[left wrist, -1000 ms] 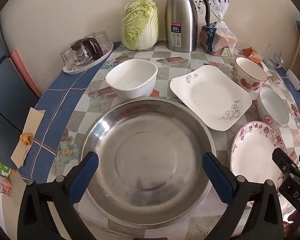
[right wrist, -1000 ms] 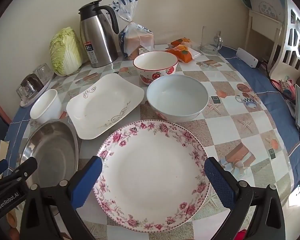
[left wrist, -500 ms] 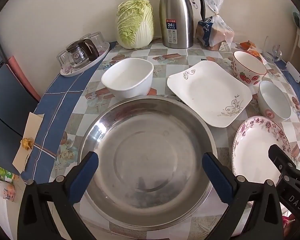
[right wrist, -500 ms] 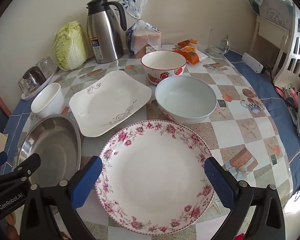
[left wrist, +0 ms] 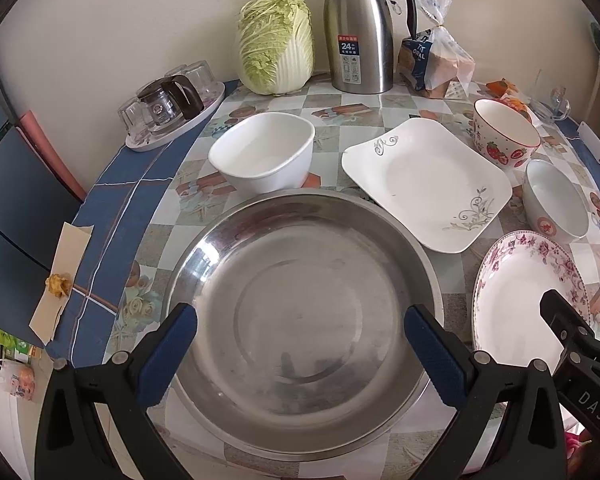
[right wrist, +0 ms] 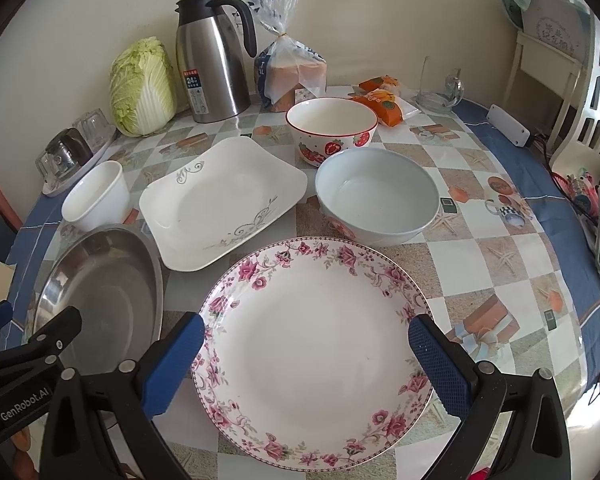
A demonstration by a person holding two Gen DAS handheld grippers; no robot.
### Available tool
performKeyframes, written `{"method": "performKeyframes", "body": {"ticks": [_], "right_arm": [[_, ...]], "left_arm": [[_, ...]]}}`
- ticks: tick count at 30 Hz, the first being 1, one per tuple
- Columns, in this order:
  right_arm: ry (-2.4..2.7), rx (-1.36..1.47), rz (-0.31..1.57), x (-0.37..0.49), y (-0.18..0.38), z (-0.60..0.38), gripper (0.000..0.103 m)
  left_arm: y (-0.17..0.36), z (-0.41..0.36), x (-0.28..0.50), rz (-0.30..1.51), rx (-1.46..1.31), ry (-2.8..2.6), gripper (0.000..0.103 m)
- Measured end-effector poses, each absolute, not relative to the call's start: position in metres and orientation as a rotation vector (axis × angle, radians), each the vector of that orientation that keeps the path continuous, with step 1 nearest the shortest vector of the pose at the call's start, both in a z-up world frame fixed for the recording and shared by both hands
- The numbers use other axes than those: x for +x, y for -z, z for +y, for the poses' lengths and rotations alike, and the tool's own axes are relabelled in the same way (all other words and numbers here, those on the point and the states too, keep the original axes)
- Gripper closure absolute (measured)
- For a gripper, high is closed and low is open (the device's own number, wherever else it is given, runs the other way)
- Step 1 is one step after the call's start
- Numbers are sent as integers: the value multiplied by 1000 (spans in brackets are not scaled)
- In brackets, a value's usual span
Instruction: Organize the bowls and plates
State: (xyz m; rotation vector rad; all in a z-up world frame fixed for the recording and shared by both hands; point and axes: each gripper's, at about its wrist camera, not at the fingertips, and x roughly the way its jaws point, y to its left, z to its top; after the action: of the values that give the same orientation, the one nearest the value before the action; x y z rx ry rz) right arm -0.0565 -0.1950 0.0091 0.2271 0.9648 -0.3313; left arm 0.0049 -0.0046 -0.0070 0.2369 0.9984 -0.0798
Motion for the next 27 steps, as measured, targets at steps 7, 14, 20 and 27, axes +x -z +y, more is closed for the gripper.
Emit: {"method": "performKeyframes", "body": {"ticks": [7, 14, 20, 27], "right_arm": [[330, 226, 968, -56, -8, -195, 0], [325, 220, 975, -54, -7, -193, 0], [326, 219, 976, -54, -7, -193, 0], [327, 221, 978, -54, -6, -193, 0]], "left_arm": [[7, -3, 5, 1003, 233, 70, 0], [7, -3, 6, 1003, 230, 67, 0], [6, -3, 6, 1003, 230, 66, 0], [7, -2, 6, 1005, 229, 67, 0]]}}
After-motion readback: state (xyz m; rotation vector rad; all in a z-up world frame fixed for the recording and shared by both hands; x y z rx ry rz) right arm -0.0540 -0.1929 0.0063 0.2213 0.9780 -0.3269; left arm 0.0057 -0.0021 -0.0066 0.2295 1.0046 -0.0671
